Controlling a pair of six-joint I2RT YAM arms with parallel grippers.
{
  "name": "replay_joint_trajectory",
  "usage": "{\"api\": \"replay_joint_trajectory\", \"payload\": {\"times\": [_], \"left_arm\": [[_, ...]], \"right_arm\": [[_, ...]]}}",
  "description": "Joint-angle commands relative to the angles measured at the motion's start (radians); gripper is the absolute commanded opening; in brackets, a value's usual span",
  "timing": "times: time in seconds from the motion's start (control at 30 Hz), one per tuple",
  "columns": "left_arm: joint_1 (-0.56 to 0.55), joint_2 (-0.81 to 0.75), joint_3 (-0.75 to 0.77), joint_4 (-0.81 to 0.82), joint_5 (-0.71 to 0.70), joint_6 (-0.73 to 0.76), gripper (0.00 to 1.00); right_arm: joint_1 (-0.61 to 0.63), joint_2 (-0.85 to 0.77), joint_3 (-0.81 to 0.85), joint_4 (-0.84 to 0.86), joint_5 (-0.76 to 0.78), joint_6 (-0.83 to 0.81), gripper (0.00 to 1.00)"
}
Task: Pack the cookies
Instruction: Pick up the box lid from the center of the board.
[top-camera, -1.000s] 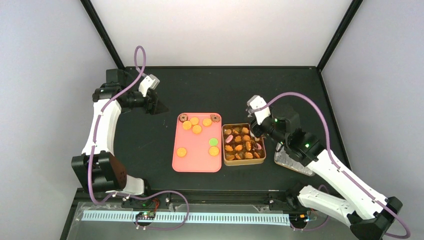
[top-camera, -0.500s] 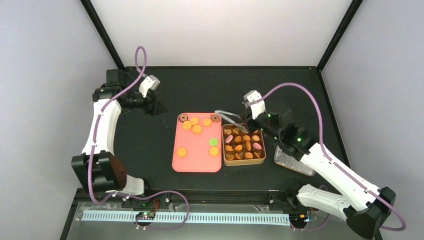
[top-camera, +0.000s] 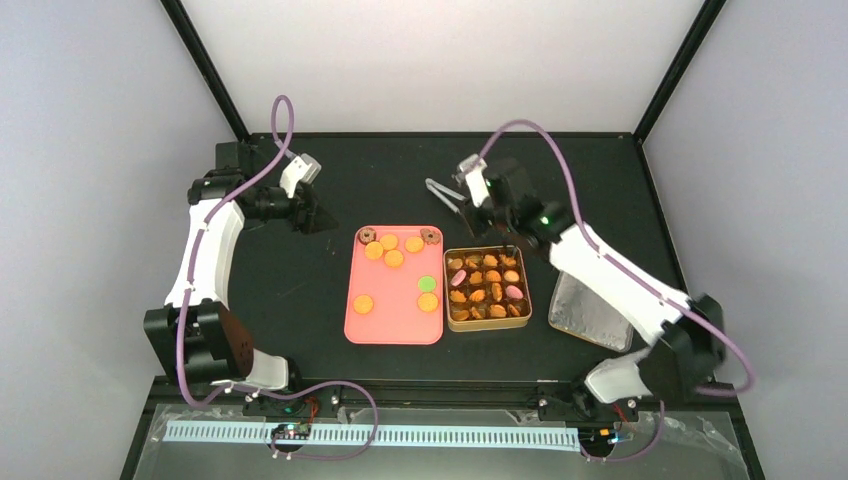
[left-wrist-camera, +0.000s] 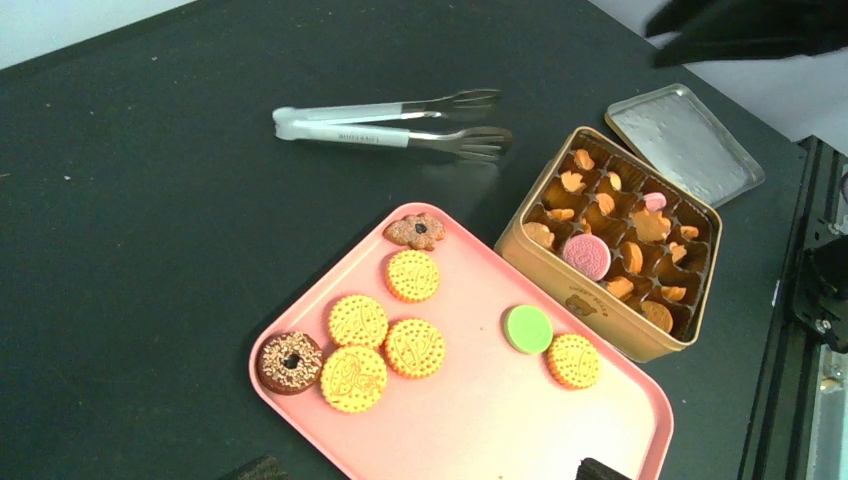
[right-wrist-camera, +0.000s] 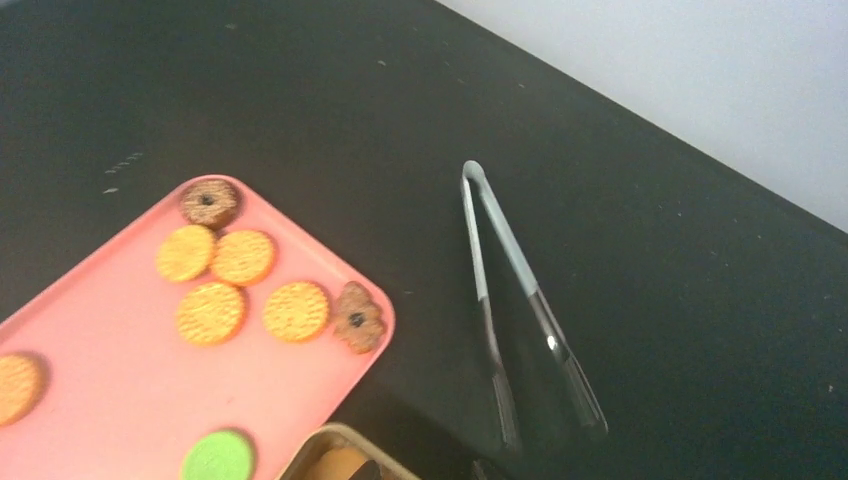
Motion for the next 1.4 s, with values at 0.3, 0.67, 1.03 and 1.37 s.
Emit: {"api": "replay_joint_trajectory", "payload": {"times": [0.3, 0.67, 1.03, 1.37], "left_arm": [[0.0, 0.018, -0.015, 0.0, 0.012, 0.027, 0.78], [0.0, 0.068, -0.029, 0.002, 0.005, 0.043, 0.78], [-0.007, 0.081, -0.039, 0.014, 0.019, 0.047, 0.78], [-0.013, 0.078, -0.041, 0.007, 0.024, 0.047, 0.78]], "right_arm": [[-0.094, 0.598, 0.538, -0.238, 0.019, 0.008, 0.28], [-0.168, 0.369, 0.21, -0.232, 0.204, 0.316, 0.55], [-0.409, 0.178, -0.195, -0.202, 0.179, 0.521, 0.47], [-0.44, 0.29, -0.227, -0.192, 0.18, 0.534, 0.39]]}}
